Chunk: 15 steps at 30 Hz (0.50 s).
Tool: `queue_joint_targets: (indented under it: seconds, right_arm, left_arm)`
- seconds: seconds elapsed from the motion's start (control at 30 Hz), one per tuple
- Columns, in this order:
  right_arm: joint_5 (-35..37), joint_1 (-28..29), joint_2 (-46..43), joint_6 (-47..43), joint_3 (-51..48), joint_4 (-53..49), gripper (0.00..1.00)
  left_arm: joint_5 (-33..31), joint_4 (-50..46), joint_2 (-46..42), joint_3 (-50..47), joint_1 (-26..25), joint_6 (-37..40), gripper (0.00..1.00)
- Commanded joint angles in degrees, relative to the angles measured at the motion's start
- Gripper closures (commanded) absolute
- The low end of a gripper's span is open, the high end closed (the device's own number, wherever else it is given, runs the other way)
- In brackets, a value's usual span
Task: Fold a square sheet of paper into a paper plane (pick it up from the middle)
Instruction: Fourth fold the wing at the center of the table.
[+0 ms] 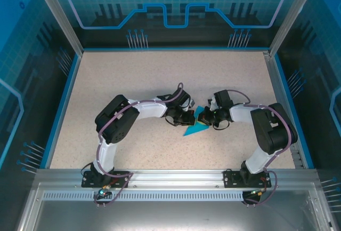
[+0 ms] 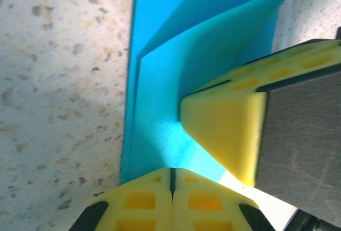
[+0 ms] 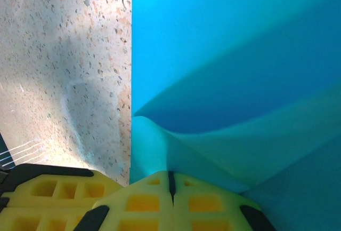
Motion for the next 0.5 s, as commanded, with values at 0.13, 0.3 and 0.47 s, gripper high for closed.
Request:
queue_joint_targets:
  seconds: [0.13,0.3,0.47]
  right_arm:
    - [4.67,-0.80,3.45,-1.49,-1.05,-3.79,0.96]
    - [3.97,-1.07,2.67,-1.50,-0.92,-3.35,0.96]
    - [2.66,-2.48,2.08,-4.53,0.29,-2.82,0.96]
  left_arm:
    - [-2.92,-4.72,1.68,1.41,0.21,0.92,0.98]
    - [-3.27,-6.23,2.25,1.36,0.15,1.30,0.98]
    - [-4.32,-9.23,2.50,1.05,0.14,1.97,0.98]
